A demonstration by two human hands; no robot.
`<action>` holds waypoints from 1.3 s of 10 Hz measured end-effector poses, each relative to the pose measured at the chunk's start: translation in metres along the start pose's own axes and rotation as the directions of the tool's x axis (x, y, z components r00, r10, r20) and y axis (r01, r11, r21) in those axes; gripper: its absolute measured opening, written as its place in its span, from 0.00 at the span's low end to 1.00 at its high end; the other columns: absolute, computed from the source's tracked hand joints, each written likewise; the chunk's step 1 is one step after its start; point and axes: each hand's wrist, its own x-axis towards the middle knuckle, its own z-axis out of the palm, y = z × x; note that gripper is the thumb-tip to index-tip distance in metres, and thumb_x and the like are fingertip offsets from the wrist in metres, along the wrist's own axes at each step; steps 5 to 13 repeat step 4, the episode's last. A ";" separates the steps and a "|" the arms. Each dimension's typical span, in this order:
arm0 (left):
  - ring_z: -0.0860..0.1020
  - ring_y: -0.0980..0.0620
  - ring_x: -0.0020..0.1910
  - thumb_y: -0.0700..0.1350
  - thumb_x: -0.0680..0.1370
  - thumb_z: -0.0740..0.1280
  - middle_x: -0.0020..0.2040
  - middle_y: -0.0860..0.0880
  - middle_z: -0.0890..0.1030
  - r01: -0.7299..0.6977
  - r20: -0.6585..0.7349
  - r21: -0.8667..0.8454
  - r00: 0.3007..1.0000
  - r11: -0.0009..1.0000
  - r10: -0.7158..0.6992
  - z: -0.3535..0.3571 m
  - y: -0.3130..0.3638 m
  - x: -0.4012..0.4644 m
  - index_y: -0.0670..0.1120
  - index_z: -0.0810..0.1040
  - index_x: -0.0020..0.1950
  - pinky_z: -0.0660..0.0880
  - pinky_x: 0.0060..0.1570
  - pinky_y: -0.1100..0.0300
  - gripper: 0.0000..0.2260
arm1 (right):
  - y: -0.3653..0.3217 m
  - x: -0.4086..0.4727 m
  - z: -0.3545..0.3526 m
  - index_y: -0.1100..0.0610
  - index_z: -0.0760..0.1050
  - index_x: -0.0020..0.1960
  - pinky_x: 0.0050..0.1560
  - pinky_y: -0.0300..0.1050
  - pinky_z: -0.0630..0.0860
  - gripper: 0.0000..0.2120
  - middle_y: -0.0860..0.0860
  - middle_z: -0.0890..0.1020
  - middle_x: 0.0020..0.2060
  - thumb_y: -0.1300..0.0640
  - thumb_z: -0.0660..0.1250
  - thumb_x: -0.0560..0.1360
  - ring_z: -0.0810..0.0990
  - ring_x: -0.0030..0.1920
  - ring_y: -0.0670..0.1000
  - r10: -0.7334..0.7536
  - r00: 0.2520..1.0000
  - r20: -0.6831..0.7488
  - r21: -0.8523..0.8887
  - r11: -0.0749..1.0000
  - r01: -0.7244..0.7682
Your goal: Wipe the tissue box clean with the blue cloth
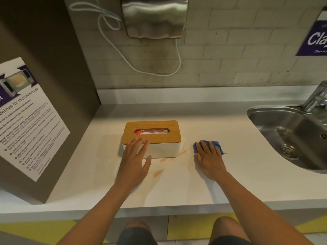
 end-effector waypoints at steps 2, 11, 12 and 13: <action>0.65 0.48 0.77 0.61 0.82 0.53 0.77 0.50 0.70 0.005 0.044 0.067 0.999 0.998 -0.008 -0.022 0.013 0.009 0.50 0.71 0.77 0.62 0.75 0.49 0.27 | -0.007 0.009 -0.027 0.50 0.65 0.71 0.68 0.56 0.60 0.23 0.50 0.64 0.73 0.45 0.48 0.80 0.58 0.72 0.59 0.010 0.999 0.034 -0.010 1.000 -0.010; 0.73 0.48 0.68 0.56 0.83 0.61 0.69 0.54 0.74 -0.014 0.187 0.115 0.982 0.993 -0.008 -0.075 0.036 0.042 0.58 0.76 0.70 0.70 0.66 0.50 0.17 | -0.046 0.018 -0.105 0.47 0.74 0.65 0.54 0.48 0.75 0.18 0.50 0.80 0.59 0.51 0.57 0.77 0.78 0.57 0.55 0.020 0.999 -0.033 0.277 0.961 -0.010; 0.73 0.48 0.68 0.56 0.83 0.61 0.69 0.54 0.74 -0.014 0.187 0.115 0.982 0.993 -0.008 -0.075 0.036 0.042 0.58 0.76 0.70 0.70 0.66 0.50 0.17 | -0.046 0.018 -0.105 0.47 0.74 0.65 0.54 0.48 0.75 0.18 0.50 0.80 0.59 0.51 0.57 0.77 0.78 0.57 0.55 0.020 0.999 -0.033 0.277 0.961 -0.010; 0.73 0.48 0.68 0.56 0.83 0.61 0.69 0.54 0.74 -0.014 0.187 0.115 0.982 0.993 -0.008 -0.075 0.036 0.042 0.58 0.76 0.70 0.70 0.66 0.50 0.17 | -0.046 0.018 -0.105 0.47 0.74 0.65 0.54 0.48 0.75 0.18 0.50 0.80 0.59 0.51 0.57 0.77 0.78 0.57 0.55 0.020 0.999 -0.033 0.277 0.961 -0.010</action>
